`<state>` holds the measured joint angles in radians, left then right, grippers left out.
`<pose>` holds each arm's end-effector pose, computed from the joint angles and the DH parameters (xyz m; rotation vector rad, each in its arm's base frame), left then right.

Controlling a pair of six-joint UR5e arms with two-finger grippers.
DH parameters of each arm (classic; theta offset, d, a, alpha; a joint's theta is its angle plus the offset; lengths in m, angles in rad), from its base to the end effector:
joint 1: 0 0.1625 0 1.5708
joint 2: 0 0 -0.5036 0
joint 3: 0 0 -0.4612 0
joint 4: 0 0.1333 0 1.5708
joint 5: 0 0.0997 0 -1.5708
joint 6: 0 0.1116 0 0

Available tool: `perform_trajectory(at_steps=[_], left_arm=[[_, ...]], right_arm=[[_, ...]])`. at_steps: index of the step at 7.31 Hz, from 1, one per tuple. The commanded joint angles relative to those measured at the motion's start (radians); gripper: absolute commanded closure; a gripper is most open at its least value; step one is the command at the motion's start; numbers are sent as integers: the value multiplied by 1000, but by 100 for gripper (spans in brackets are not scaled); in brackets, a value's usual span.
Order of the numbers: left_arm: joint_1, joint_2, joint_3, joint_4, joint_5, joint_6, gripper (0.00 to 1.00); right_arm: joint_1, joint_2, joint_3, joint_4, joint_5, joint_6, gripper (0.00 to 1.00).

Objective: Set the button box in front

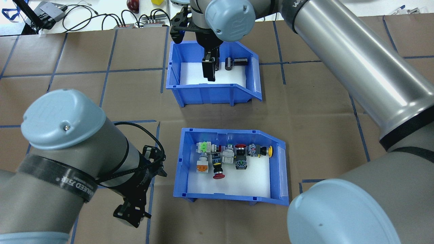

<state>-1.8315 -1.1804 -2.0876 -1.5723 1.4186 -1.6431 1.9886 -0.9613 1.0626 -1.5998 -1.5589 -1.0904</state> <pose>-0.2355 -0.3001 0.4479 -1.9945 2.3869 0.3087 0.4633 -0.7118 0.4103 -2.1252 2.2636 0.0999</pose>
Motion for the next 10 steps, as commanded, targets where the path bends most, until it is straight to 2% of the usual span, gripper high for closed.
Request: perform_trajectory(at_steps=[1,2,3,4,5,6,7,8,9,10], left_arm=[[-32,-11,-96,149,-27,-134,2],[-54,-16,-183,302,-39,-164,2],[-69,-21,-208,348,-40,-202,2],[-90,-48,-209,366,-40,-224,2],[-124,-98,-207,435,-40,-265,2],[-181,-179,-206,563,-40,-318,2],[-213,-245,-204,675,-21,-328,2],[-216,-252,-190,683,2,-324,2],[-218,-257,-168,677,5,-322,2],[-223,-272,-169,670,3,-325,2]], right_arm=[[32,44,13,-9,-4,-26,0],[32,67,25,-76,-3,-26,0],[33,90,42,-113,-4,-22,0],[32,101,54,-117,-4,-22,0],[32,104,57,-140,-4,-26,0],[32,116,56,-144,-4,-16,6],[30,118,53,-144,-6,-13,35],[30,115,48,-146,-7,-12,60],[30,113,42,-146,-7,-12,79],[30,105,42,-166,-33,-16,92]])
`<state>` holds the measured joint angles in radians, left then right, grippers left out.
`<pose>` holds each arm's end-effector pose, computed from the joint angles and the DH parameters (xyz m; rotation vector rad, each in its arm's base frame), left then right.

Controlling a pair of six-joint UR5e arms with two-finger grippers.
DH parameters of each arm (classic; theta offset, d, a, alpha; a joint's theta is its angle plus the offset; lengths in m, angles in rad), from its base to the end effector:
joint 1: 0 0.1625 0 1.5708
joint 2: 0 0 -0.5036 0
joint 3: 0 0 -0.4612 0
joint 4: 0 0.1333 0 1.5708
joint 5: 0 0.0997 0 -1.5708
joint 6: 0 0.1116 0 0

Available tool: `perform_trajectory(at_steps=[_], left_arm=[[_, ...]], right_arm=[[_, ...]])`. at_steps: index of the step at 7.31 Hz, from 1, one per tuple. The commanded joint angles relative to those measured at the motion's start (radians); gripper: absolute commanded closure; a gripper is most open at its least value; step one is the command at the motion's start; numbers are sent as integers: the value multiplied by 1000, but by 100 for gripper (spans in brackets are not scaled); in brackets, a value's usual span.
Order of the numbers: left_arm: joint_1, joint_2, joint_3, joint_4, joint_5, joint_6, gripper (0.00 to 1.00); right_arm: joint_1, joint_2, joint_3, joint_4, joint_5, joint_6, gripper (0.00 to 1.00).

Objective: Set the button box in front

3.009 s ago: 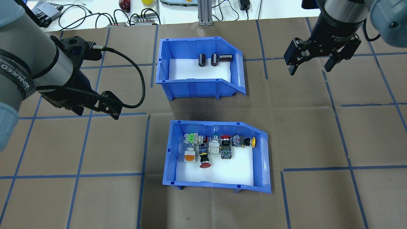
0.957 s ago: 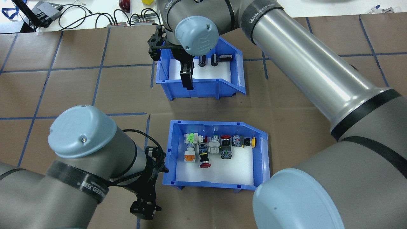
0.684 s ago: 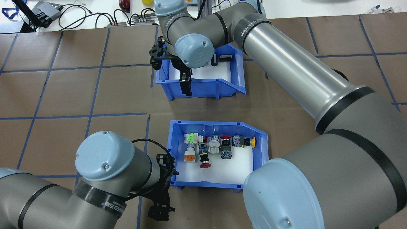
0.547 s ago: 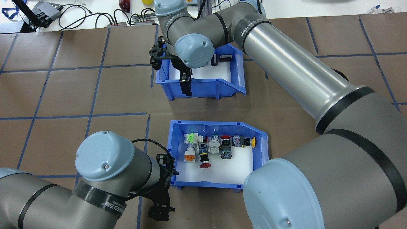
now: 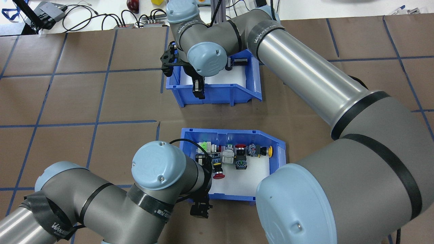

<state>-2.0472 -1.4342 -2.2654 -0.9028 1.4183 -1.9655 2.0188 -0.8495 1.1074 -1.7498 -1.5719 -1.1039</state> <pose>-0.3325 -0.3167 0.3185 2.0116 -2.2015 -0.1578 0.4965 -0.7256 0.3039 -2.1818 2.2233 0.1170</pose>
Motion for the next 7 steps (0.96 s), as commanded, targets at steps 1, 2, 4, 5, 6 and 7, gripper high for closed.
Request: perform_trajectory(at_steps=[1,2,4,5,6,7], left_arm=[[-28,-49,9,-1,2,-7,2],[-50,-96,9,10,5,-10,2],[-60,-117,9,9,5,-35,46],[-62,-115,9,12,5,-45,77],[-67,-98,10,15,2,-91,90],[-76,-101,9,13,-8,-105,93]], right_arm=[[-2,-10,-4,-34,-54,-7,93],[-11,-22,-14,-33,-66,-11,93],[-61,-80,-20,4,-106,-14,93],[-125,-104,-17,25,-117,-49,93],[-203,-137,-14,58,-114,-135,93],[-272,-166,-12,100,-112,-201,93]])
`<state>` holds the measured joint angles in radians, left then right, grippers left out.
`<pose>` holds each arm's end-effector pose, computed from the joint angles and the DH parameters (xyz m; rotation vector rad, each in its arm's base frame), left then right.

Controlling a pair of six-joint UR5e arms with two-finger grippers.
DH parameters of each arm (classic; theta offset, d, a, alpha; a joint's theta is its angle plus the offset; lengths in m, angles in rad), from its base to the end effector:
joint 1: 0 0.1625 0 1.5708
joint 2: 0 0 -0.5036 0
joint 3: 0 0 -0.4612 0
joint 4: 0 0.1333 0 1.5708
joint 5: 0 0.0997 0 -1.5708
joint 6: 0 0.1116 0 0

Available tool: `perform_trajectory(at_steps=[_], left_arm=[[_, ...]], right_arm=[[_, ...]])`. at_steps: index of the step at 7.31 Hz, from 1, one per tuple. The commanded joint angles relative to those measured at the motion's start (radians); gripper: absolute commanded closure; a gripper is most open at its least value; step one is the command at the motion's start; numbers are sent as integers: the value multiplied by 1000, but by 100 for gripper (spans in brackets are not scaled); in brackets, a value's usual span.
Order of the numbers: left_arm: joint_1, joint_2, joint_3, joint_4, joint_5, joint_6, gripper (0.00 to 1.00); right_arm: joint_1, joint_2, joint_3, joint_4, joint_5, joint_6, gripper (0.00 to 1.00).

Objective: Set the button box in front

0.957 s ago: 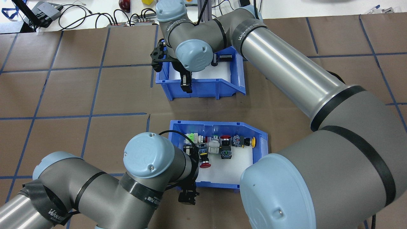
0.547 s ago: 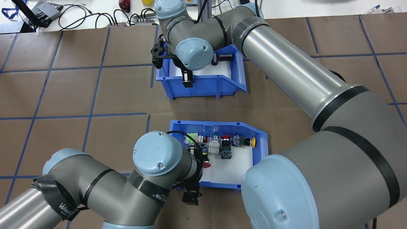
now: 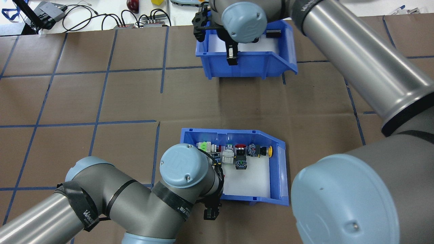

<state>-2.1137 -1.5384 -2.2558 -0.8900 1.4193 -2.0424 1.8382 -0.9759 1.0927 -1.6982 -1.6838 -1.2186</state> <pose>-0.3625 -0.3102 0.2783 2.0867 -2.2459 -0.2119 0.3387 -0.7794 0.4160 2.0529 -2.2362 -0.0643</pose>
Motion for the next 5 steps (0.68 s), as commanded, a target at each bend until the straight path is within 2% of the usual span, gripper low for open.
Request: perform_trajectory(at_steps=[1,2,3,4,5], left_arm=[[-20,0,-1,-1,-3,-27,100],[-17,29,11,-9,6,-4,100],[-3,33,33,-7,44,75,100],[27,11,104,-33,93,100,100],[102,-12,196,-59,81,105,100]], right_arm=[[-150,-61,12,60,-4,-103,93],[-216,-82,41,60,-4,-149,93],[-287,-114,83,57,1,-244,93],[-347,-153,137,39,6,-337,93],[-379,-194,194,37,9,-372,93]])
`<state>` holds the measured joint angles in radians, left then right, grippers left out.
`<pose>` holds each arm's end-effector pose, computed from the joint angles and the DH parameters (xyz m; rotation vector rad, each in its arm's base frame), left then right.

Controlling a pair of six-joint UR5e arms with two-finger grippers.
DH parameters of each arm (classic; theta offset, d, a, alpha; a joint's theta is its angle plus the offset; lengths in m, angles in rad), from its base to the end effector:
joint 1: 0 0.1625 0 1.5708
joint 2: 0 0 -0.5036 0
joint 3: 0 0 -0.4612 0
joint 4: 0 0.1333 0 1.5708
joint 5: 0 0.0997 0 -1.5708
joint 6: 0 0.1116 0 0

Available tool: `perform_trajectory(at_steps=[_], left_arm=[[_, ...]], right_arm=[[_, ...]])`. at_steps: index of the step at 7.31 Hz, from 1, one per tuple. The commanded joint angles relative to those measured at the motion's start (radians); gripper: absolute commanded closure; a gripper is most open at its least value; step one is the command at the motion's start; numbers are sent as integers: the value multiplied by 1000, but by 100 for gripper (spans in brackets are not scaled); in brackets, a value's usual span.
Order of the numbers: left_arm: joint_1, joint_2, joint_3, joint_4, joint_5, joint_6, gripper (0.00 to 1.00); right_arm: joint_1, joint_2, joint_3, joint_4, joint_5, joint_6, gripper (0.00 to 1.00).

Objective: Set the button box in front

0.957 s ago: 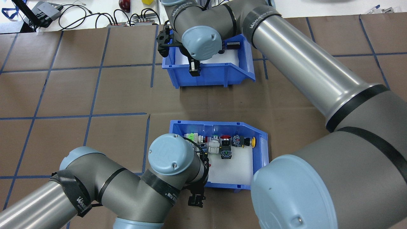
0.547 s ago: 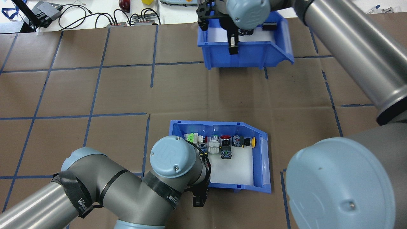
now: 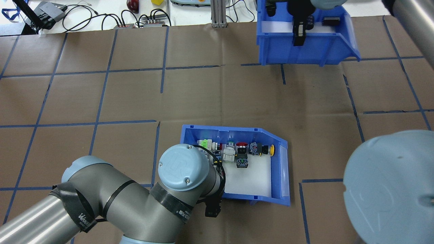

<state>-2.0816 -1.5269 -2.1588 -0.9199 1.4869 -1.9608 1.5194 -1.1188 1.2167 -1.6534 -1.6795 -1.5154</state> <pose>-0.3608 -0.3520 0.3269 1.9926 -2.2593 -0.0665 0.0811 -0.7821 0.4580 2.0544 -2.2845 -0.1346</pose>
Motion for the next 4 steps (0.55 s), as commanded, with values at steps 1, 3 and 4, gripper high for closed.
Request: perform_trajectory(at_steps=[1,3,4], left_arm=[[127,-74,205,-96,9,58,100],[140,-329,446,-103,9,91,100],[138,-461,573,-102,7,91,100]], right_arm=[[-88,-94,125,-14,4,-127,93],[-166,-201,266,-26,29,-239,93],[-200,-258,356,-84,37,-287,93]])
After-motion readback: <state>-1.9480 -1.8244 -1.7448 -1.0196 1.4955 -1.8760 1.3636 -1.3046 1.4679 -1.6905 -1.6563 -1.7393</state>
